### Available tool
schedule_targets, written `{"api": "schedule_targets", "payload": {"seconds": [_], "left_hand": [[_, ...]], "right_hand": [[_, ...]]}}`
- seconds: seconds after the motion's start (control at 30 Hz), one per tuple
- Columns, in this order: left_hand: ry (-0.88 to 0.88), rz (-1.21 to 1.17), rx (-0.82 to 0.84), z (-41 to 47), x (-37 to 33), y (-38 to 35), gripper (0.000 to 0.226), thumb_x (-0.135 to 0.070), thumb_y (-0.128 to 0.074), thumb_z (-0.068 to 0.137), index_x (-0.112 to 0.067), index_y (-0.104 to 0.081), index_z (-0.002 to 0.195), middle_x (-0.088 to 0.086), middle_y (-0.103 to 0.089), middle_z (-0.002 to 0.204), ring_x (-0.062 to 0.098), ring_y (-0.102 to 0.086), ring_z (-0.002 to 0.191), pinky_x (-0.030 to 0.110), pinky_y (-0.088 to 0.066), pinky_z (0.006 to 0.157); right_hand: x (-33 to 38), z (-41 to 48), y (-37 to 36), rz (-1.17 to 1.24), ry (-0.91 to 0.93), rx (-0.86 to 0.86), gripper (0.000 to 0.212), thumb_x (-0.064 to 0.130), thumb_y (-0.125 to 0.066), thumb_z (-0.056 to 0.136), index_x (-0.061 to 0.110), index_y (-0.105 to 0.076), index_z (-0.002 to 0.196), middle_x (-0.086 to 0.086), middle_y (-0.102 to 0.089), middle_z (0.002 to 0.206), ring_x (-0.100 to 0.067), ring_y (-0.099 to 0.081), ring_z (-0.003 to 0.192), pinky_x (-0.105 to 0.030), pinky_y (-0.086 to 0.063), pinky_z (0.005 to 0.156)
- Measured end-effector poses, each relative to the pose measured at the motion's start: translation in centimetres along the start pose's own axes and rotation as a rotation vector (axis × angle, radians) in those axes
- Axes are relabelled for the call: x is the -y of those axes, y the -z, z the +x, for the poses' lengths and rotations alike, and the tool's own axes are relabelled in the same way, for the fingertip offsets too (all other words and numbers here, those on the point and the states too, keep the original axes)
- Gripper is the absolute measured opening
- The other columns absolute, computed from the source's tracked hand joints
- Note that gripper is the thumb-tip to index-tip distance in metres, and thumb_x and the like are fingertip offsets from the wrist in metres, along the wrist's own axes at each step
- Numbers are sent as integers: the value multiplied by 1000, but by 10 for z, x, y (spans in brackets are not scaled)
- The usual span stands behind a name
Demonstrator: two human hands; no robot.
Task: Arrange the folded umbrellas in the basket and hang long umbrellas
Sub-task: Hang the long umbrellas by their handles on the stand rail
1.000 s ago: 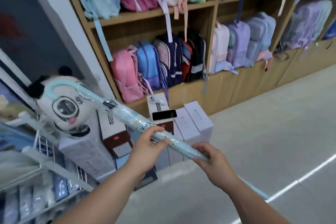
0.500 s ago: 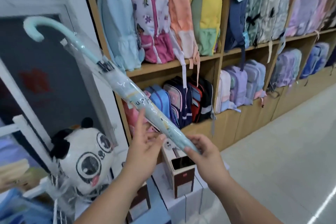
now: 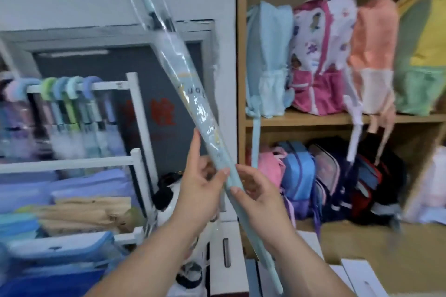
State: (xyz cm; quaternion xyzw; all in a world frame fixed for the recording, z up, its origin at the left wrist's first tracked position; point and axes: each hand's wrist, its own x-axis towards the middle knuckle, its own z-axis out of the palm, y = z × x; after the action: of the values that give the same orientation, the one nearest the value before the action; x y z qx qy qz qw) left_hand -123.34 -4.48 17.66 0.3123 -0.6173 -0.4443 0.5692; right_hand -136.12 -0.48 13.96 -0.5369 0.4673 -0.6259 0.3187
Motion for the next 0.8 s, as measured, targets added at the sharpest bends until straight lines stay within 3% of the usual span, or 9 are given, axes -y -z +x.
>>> {"api": "schedule_targets", "payload": {"seconds": [0.1,0.17,0.27,0.4,0.5,0.57,0.67,0.8], "left_hand": [[-46,39,-71,36,-14,13,94,5,-62,93,-63,-24,145,0,-72,115,21,-68,112,54,-52,100],[-58,53,-112,60,-22,22,93,6,-60,94,-56,-21,152,0,-72,117,21,-68,111,50,-55,98],[-92,75,-152,90,-35,37,91,7,-57,96,-53,-20,152,1,-71,119,18,-70,106,43,-60,88],[-91,80,-157,119,-52,62,91,6,-57,97,-52,-16,154,5,-73,106,22,-71,97,47,-63,76],[-108,86,-147,139,-58,83,89,4,-57,97,-50,-16,155,11,-72,101,32,-71,101,54,-61,78],[-149,87,-141,151,-60,100,87,3,-57,97,-48,-18,155,10,-72,102,38,-69,104,50,-61,81],[-228,111,-90,167,-65,132,87,-1,-61,97,-46,-16,156,3,-70,114,28,-70,103,45,-58,92],[-330,213,144,186,-74,186,94,-5,-64,95,-62,-12,149,-6,-60,129,16,-69,104,39,-60,87]], "right_hand": [[-2,26,2,-71,42,134,44,12,-67,93,45,-61,121,21,-68,116,-5,-65,105,-24,-55,86],[-7,42,5,-107,46,197,51,11,-66,93,52,-58,122,25,-67,115,-4,-65,102,-24,-55,84],[-9,68,7,-150,49,304,55,9,-66,93,48,-57,130,21,-69,110,-6,-66,99,-22,-55,83],[1,98,-5,-211,82,432,65,5,-67,92,49,-50,136,14,-69,108,-4,-64,92,-14,-50,78],[9,115,-32,-261,132,438,71,9,-67,92,58,-42,137,11,-65,101,-2,-62,86,-13,-49,75],[11,125,-55,-287,164,440,77,12,-67,93,67,-34,136,12,-62,101,-3,-61,89,-14,-50,78],[20,138,-93,-294,203,429,83,15,-67,94,73,-26,136,13,-62,103,-6,-62,93,-20,-52,83],[38,152,-154,-257,293,320,80,12,-66,95,63,-26,142,22,-62,101,-2,-62,96,-15,-50,80]]}}
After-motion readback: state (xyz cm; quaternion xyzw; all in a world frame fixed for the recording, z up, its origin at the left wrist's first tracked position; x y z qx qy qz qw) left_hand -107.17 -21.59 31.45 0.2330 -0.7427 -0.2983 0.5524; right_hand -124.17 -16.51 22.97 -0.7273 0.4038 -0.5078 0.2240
